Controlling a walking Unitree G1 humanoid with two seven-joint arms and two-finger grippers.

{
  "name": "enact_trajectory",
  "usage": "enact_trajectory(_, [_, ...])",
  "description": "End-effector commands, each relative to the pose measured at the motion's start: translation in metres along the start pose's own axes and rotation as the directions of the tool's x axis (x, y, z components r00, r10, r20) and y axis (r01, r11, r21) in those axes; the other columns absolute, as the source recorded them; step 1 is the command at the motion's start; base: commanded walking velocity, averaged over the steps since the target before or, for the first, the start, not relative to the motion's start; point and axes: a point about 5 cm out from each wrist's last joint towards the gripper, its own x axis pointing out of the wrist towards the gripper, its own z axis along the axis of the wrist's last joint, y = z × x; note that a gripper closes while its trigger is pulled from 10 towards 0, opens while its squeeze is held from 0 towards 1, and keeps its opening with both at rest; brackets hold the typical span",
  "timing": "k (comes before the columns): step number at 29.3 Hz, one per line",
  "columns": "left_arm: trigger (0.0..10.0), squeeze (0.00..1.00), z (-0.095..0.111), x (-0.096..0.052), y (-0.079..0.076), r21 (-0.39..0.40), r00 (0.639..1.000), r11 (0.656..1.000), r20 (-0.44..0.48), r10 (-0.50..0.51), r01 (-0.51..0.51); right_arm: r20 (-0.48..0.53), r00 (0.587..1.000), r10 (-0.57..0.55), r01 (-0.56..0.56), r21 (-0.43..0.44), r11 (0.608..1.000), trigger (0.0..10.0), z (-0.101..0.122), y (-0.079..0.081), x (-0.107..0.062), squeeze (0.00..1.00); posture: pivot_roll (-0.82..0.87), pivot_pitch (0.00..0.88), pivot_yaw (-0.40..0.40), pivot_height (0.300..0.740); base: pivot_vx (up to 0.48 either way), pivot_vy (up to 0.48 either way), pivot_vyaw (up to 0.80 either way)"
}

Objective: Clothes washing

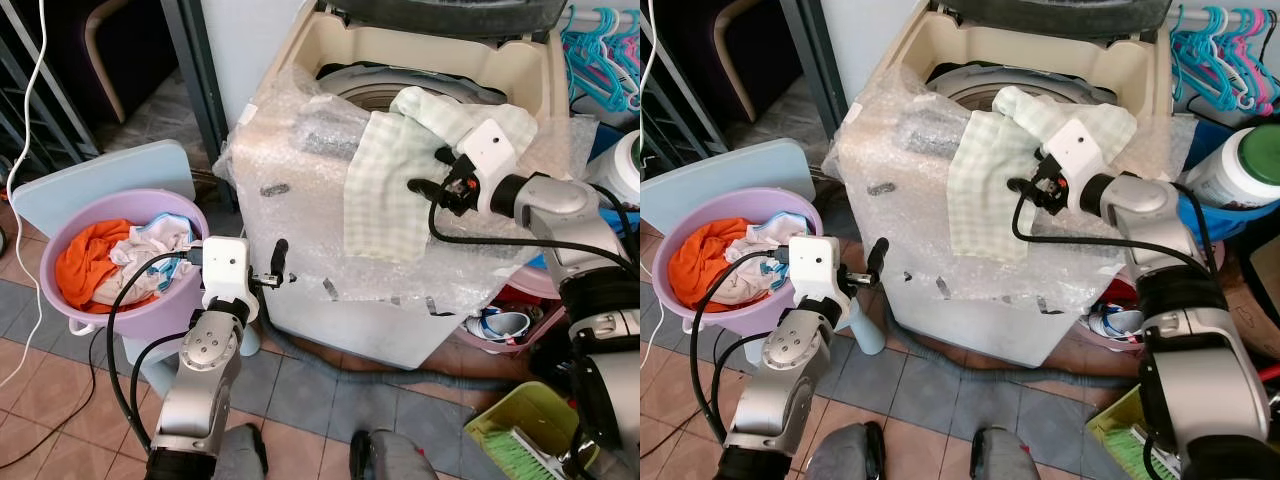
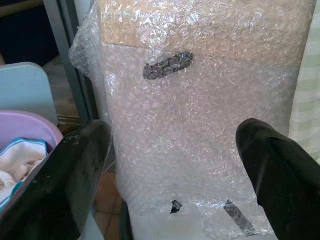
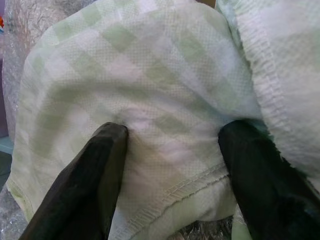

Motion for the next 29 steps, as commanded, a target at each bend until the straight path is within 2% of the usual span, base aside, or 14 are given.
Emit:
enact_trajectory(1, [10.0, 0.0, -0.002, 0.0, -0.001, 0.004, 1.0, 1.0, -0.015, 0.001, -0.001, -0.057, 0.994, -0.096, 0.097, 0.025, 0.995, 10.0, -0.008, -0.009, 0.0, 0.0, -0.03, 0.101, 0.007, 0.74, 0.0, 0.0, 0.0])
enact_trajectory(2, [10.0, 0.0, -0.002, 0.001, -0.002, 0.002, 1.0, 1.0, -0.015, 0.002, -0.002, -0.061, 0.98, -0.187, 0.19, 0.043, 0.981, 10.0, -0.003, -0.018, 0.0, 0.0, -0.03, 0.1, 0.004, 0.74, 0.0, 0.0, 0.0])
enact_trajectory(5, [10.0, 0.0, -0.003, 0.001, -0.002, 0.001, 1.0, 1.0, -0.016, 0.004, -0.004, -0.062, 0.956, -0.286, 0.29, 0.063, 0.955, 10.0, 0.001, -0.029, 0.0, 0.0, -0.02, 0.1, 0.002, 0.74, 0.0, 0.0, 0.0])
enact_trajectory(9, [10.0, 0.0, -0.003, 0.0, -0.003, 0.001, 1.0, 1.0, -0.016, 0.008, -0.008, -0.005, 0.865, -0.502, 0.499, 0.125, 0.858, 10.0, 0.022, -0.055, -0.008, 0.0, -0.02, 0.098, -0.003, 0.74, 0.0, 0.0, 0.0])
enact_trajectory(13, [10.0, 0.0, -0.003, 0.001, -0.001, 0.001, 1.0, 1.0, -0.016, 0.017, -0.017, 0.092, 0.807, -0.583, 0.561, 0.188, 0.806, 10.0, 0.045, -0.068, -0.014, 0.0, -0.02, 0.097, -0.003, 0.74, 0.0, 0.0, 0.0])
enact_trajectory(14, [10.0, 0.0, -0.003, 0.001, -0.001, 0.0, 1.0, 1.0, -0.016, 0.018, -0.018, 0.15, 0.769, -0.621, 0.593, 0.197, 0.781, 10.0, 0.057, -0.075, -0.018, 0.0, -0.02, 0.098, -0.002, 0.74, 0.0, 0.0, 0.0])
enact_trajectory(16, [10.0, 0.0, -0.003, 0.001, -0.002, -0.001, 1.0, 1.0, -0.016, 0.014, -0.014, 0.184, 0.759, -0.625, 0.593, 0.2, 0.78, 10.0, 0.063, -0.077, -0.02, 0.0, -0.02, 0.098, -0.002, 0.74, 0.0, 0.0, 0.0])
enact_trajectory(18, [10.0, 0.0, -0.003, 0.001, -0.002, -0.001, 1.0, 1.0, -0.016, 0.013, -0.013, 0.192, 0.769, -0.61, 0.579, 0.196, 0.791, 10.0, 0.064, -0.076, -0.02, 0.0, -0.02, 0.098, -0.002, 0.74, 0.0, 0.0, 0.0])
enact_trajectory(19, [10.0, 0.0, -0.003, 0.001, -0.002, -0.002, 1.0, 1.0, -0.013, 0.014, -0.014, 0.212, 0.831, -0.515, 0.477, 0.205, 0.855, 10.0, 0.06, -0.069, -0.017, 0.0, -0.02, 0.098, -0.004, 0.74, 0.0, 0.0, 0.0])
enact_trajectory(21, [10.0, 0.0, -0.002, 0.001, 0.0, -0.003, 1.0, 1.0, -0.012, 0.024, -0.024, 0.255, 0.894, -0.369, 0.335, 0.168, 0.927, 10.0, 0.053, -0.058, -0.017, 0.0, -0.02, 0.098, -0.004, 0.74, 0.0, 0.0, 0.0])
enact_trajectory(23, [10.0, 0.0, -0.003, 0.001, 0.001, -0.003, 1.0, 1.0, -0.013, 0.026, -0.026, 0.268, 0.906, -0.328, 0.295, 0.156, 0.943, 10.0, 0.051, -0.054, -0.018, 0.0, -0.02, 0.099, -0.005, 0.74, 0.0, 0.0, 0.0])
enact_trajectory(24, [10.0, 0.0, -0.003, 0.0, 0.002, -0.002, 0.999, 1.0, -0.014, 0.029, -0.029, 0.281, 0.923, -0.262, 0.228, 0.148, 0.962, 10.0, 0.046, -0.048, -0.021, 0.0, -0.02, 0.1, -0.003, 0.74, 0.0, 0.0, 0.0])
enact_trajectory(25, [10.0, 0.0, -0.003, 0.0, 0.003, 0.0, 0.999, 1.0, -0.016, 0.03, -0.03, 0.319, 0.941, -0.11, 0.072, 0.13, 0.989, 10.0, 0.039, -0.033, -0.031, 0.0, -0.02, 0.104, 0.002, 0.74, 0.0, 0.0, 0.0])
enact_trajectory(29, [10.0, 0.0, -0.004, -0.001, 0.004, 0.0, 1.0, 1.0, -0.022, 0.022, -0.022, 0.308, 0.946, 0.097, -0.139, 0.117, 0.983, 10.0, 0.018, -0.006, -0.053, 0.0, -0.03, 0.106, 0.01, 0.74, 0.0, 0.0, 0.0])
